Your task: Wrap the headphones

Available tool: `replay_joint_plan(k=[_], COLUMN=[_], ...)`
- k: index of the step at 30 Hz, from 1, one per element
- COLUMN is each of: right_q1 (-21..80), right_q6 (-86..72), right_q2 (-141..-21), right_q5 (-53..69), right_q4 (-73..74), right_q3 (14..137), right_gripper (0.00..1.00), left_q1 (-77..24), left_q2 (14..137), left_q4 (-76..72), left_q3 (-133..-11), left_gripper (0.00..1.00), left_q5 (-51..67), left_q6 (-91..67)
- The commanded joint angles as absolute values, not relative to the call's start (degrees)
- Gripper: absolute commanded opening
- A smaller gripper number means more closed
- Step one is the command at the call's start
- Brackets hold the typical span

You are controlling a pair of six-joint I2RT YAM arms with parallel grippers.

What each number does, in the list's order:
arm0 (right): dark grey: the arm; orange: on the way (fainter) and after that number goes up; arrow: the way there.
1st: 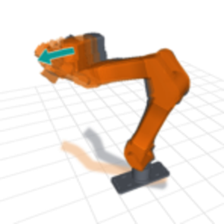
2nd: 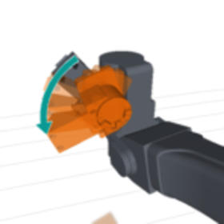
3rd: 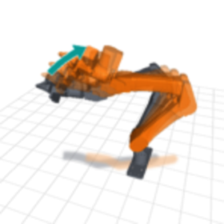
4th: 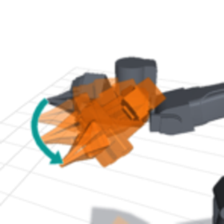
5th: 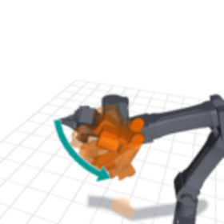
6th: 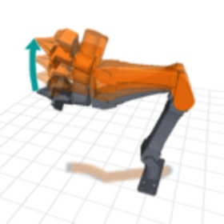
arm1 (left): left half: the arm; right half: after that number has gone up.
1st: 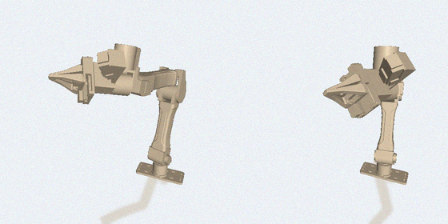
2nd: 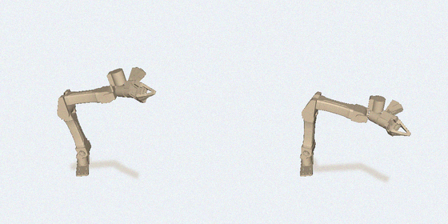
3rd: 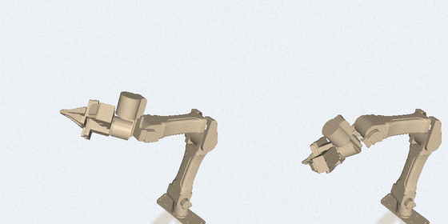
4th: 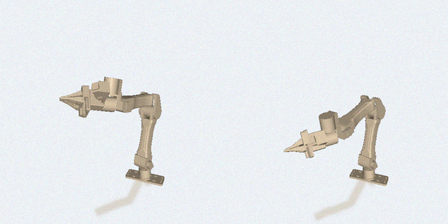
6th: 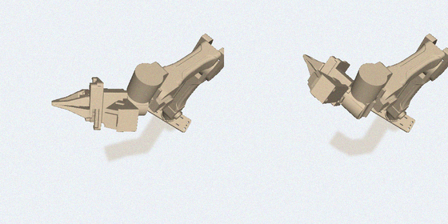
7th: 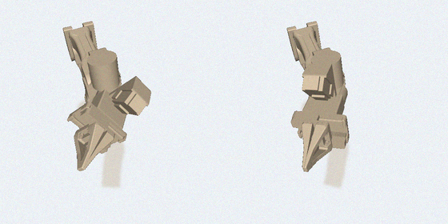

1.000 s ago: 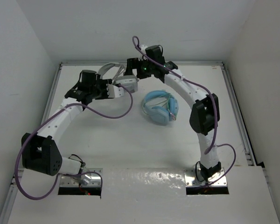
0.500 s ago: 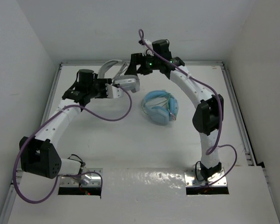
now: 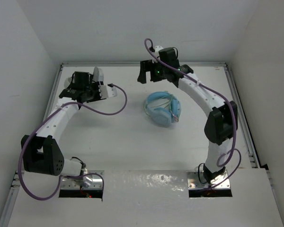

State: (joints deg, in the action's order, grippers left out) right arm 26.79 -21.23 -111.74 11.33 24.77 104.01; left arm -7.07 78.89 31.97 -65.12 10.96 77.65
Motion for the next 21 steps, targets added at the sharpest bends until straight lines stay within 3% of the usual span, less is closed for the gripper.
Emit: replay_joint_plan(k=[1,6,16,21], right_q1=[25.8,26.3,28.6,30.0], right_q6=[-19.1,-17.2,-16.6,-16.3], right_q2=[-101.4,-97.5,-96.4,-94.6], right_q5=[5.0,6.1,9.3,9.4], right_q4=[16.2,14.9,12.6,11.8], right_q3=[96.3,89.8,83.9,79.8], right_gripper=[0.99,0.99,0.99,0.99], left_q1=[-4.1,1.7,2.5,3.1], left_q2=[77.2,78.9,85.4,82.6], left_q4=[21.6,13.0,-1.3,-4.6], left_q3=[-66.1,-63.6,-62.9,-54.2], left_gripper=[0.0,0.0,0.0,0.0], left_q5=[9.6,6.1,-10.7,-15.6], left_q6=[75.4,70.2,57.2,51.0])
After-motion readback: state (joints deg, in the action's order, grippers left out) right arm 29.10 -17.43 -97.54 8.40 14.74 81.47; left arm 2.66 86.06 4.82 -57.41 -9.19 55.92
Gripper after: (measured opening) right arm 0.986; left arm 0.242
